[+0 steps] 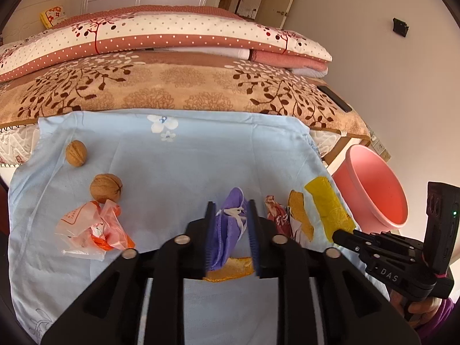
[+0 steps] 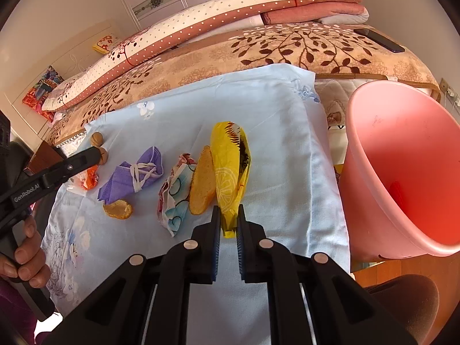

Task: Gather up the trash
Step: 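Grasp and lift the yellow snack bag with the right tool while the left tool holds the purple bag, then carry the purple bag in the left tool while the right tool carries the yellow bag over the bucket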

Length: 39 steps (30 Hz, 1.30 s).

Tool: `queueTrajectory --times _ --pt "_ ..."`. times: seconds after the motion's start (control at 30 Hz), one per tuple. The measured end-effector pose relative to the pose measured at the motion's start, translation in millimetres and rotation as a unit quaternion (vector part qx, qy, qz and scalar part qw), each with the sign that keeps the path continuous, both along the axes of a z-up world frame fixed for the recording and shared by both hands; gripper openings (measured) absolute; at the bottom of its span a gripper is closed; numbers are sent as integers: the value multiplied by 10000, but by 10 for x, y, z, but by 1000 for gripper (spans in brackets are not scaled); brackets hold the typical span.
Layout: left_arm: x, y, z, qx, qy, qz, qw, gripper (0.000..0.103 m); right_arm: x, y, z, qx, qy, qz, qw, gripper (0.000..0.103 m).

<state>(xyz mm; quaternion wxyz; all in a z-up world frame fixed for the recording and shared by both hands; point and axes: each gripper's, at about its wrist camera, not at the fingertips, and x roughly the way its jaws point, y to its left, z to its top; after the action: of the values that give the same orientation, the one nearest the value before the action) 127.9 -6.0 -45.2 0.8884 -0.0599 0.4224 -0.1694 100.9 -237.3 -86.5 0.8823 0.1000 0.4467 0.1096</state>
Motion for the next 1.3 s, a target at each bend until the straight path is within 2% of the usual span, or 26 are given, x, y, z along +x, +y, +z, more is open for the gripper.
queueTrajectory --times 0.03,0.3,0.53,0.7,0.8,0.87,1.0,1.3 --pt "11 -7 -36 13 81 -22 10000 40 -22 -9 22 27 -23 -1 10000 9" --pt "142 -106 -316 598 207 -76 9980 40 -121 32 123 60 -159 103 9998 10" --pt "199 -130 -412 628 256 -115 9976 42 -149 66 113 42 -137 167 9998 10" --pt "125 -222 -382 755 127 -232 9968 43 -182 89 127 -1 -178 198 9996 9" --pt "57 -316 -385 1008 -88 -269 9945 43 -204 82 137 7 -186 181 9997 10" --pt "31 -345 -396 1079 -186 -245 9937 36 -215 77 139 -4 -184 173 9997 10" --pt "-9 -336 -344 909 -238 -221 9953 27 -256 61 159 -1 -218 150 9996 10" --pt "-198 -431 22 454 -521 -346 9970 25 -312 10 230 73 -333 63 9994 10"
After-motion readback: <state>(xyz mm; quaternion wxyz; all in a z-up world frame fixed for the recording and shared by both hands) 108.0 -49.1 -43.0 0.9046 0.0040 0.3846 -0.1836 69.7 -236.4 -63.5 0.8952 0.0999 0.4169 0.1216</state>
